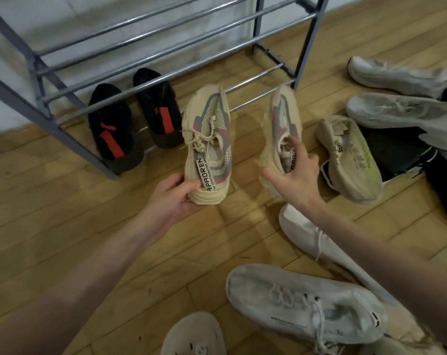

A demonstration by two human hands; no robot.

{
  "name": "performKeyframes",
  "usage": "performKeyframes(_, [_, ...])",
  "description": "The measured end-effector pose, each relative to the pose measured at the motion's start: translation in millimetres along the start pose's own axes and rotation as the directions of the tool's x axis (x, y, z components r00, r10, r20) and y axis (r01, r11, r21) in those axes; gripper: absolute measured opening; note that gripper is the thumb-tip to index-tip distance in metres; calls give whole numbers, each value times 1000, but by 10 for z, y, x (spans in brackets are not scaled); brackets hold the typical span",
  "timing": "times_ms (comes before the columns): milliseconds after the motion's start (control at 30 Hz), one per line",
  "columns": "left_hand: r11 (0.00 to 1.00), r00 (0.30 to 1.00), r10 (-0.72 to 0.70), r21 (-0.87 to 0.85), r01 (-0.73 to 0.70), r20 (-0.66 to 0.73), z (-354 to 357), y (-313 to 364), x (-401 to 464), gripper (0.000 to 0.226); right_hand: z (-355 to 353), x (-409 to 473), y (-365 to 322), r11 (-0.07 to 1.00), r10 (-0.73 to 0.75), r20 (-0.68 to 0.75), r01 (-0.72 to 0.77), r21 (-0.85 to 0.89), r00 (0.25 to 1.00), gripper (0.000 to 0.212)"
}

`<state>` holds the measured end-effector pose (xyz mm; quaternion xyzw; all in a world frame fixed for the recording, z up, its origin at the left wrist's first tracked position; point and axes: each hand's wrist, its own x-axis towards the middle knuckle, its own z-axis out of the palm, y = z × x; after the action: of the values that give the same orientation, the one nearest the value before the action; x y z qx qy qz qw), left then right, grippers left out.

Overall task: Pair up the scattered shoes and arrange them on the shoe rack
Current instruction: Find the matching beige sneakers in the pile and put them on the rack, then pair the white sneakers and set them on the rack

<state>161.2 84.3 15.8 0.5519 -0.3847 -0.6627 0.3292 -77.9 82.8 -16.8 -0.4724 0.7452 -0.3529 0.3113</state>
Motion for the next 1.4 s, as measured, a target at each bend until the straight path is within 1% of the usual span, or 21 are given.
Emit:
performKeyframes(100, [999,999,43,-12,-43,-4,145,259,277,26,-134,391,-151,991,-46,-11,44,-129,999,84])
performKeyframes(167, [997,997,76,28,-75,-17,251,390,513,32,-165,666,-248,979,-62,7,62,-194,998,84])
performKeyframes(233, [991,993,112,75,-109,-45,352,470,786,37,-139,919,-360,974,-67,-6,64,-217,998,83])
performKeyframes(333, [994,989,105,19,-104,-108,465,536,1225,41,-47,1332,-493,967,-80,-42,67,-247,996,79])
performKeyframes(433, [995,982,102,-4,-104,-157,553,574,1587,41,32,1742,-556,955,-100,-33,86,-284,994,77])
performKeyframes(600, [980,988,57,-183,-83,-144,662,657,1897,36,192,2139,-544,950,-98,-17,88,-300,995,75])
performKeyframes(767, [963,989,-59,-269,20,-139,647,687,1982,39,286,2245,-370,920,-89,67,108,-377,994,79])
performKeyframes(800, [957,988,-80,-286,39,-133,645,682,1963,39,289,2231,-339,924,-89,75,111,-367,993,78])
performKeyframes(867, [957,988,-92,-284,54,-122,635,667,1901,41,271,2164,-307,925,-133,68,149,-350,989,68])
performKeyframes(967, [974,987,-88,-221,57,-131,617,650,1757,45,167,1946,-283,906,-214,78,228,-358,974,61])
performKeyframes(1033, [989,986,-86,-130,67,-144,596,637,1624,47,64,1733,-253,899,-237,108,260,-352,966,61])
performKeyframes(1100, [997,988,-75,-2,75,-136,590,589,1442,46,-39,1470,-217,894,-234,150,274,-354,960,63])
performKeyframes(1167, [989,990,-69,118,84,-120,605,478,1221,39,-167,1190,-162,890,-208,184,264,-372,961,65])
performKeyframes(1267, [966,989,-81,234,108,-121,660,276,893,28,-388,806,-47,879,-223,196,284,-383,955,65])
performKeyframes(1400, [938,993,-73,332,101,-96,753,-46,536,17,-613,217,130,916,-186,199,243,-320,962,49])
